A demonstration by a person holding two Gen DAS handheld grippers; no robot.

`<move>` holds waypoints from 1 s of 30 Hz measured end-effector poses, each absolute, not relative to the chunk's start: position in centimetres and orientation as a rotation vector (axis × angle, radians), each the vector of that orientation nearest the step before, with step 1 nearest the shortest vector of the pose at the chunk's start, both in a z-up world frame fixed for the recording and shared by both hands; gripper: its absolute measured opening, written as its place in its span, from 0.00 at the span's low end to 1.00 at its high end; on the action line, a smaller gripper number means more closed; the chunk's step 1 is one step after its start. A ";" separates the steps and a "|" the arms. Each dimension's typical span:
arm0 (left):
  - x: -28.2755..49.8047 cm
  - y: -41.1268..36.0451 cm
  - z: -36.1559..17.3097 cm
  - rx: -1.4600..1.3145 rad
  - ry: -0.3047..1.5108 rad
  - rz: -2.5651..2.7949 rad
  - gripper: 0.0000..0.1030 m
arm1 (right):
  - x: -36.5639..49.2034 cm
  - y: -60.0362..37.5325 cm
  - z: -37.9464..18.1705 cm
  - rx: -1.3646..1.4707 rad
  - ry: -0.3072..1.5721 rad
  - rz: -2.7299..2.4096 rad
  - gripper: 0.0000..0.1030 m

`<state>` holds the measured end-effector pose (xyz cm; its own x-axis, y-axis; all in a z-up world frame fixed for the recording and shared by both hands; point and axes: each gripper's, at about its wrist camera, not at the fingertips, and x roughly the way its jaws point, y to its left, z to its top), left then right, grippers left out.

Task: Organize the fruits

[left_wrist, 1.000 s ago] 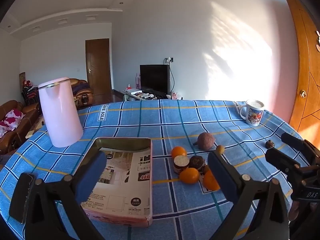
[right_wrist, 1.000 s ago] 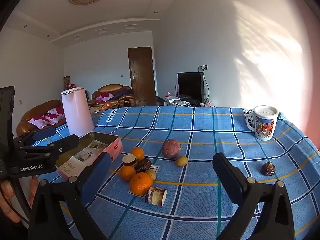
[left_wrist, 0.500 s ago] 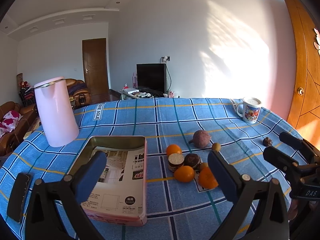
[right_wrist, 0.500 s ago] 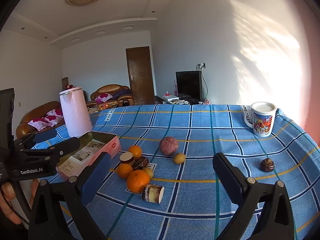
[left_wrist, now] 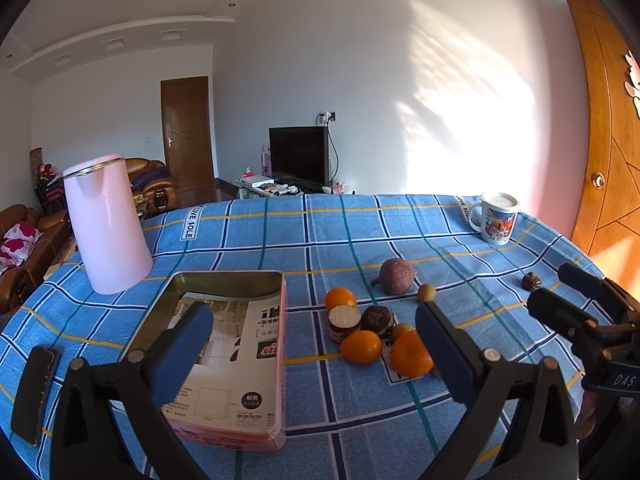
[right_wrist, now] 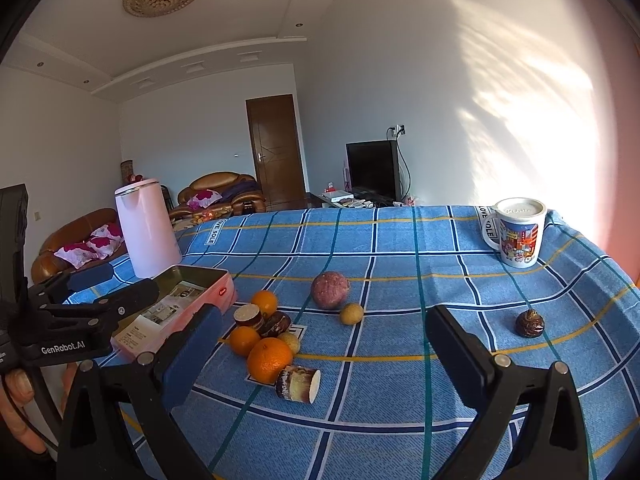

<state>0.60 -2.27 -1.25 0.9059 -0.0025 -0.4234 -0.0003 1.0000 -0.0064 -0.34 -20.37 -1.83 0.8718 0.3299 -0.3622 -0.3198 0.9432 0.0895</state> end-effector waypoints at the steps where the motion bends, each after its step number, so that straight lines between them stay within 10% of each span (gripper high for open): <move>1: 0.6 -2.3 -1.3 -0.006 0.438 -0.002 1.00 | -0.3 -20.4 -1.8 0.027 0.383 0.340 0.99; 30: 0.9 -3.1 -1.6 -0.010 0.449 -0.015 1.00 | -0.3 -20.9 -2.4 0.033 0.396 0.336 0.99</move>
